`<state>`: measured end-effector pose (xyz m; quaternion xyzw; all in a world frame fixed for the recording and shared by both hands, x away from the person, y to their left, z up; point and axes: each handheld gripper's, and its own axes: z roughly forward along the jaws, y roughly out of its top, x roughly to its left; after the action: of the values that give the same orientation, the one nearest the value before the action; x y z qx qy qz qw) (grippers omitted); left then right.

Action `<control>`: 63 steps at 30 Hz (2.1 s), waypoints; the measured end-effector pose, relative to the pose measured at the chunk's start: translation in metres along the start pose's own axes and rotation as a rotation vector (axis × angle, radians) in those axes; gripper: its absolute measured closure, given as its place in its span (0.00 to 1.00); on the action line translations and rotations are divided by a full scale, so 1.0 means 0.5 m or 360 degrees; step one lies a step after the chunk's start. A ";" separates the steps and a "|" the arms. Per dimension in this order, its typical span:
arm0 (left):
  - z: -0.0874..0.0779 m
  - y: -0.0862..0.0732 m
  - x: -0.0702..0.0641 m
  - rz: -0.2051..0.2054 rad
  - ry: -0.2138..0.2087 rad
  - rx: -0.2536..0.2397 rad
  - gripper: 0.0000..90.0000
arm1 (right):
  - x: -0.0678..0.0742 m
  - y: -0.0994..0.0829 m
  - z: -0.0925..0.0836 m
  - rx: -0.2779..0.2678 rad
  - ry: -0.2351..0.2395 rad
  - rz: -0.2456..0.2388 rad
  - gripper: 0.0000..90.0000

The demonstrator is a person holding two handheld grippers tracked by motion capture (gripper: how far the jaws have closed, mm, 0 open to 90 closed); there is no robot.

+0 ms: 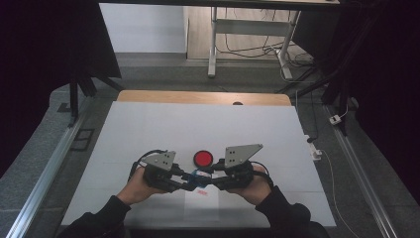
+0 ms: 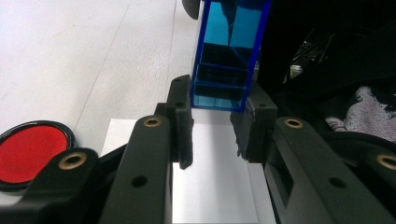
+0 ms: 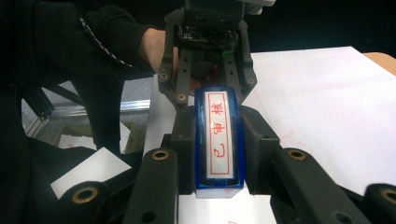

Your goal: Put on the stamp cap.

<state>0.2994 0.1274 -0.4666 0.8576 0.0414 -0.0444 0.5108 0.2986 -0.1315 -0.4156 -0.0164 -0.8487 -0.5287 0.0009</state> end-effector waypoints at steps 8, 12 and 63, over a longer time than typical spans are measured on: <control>-0.001 -0.001 0.000 0.0008 -0.0002 -0.0015 0.77 | -0.003 -0.003 0.000 -0.0033 0.0020 0.0029 0.78; -0.007 0.003 -0.003 0.0026 0.0000 -0.0058 0.77 | -0.005 -0.004 -0.003 -0.0076 0.0030 0.0049 0.78; -0.044 -0.035 -0.049 -0.0326 0.0511 0.0155 0.18 | 0.006 0.000 -0.014 0.0038 -0.0191 0.0035 0.78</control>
<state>0.2739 0.1544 -0.4688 0.8687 0.2073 0.0393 0.4482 0.2953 -0.1374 -0.4124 -0.0574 -0.8531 -0.5167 -0.0439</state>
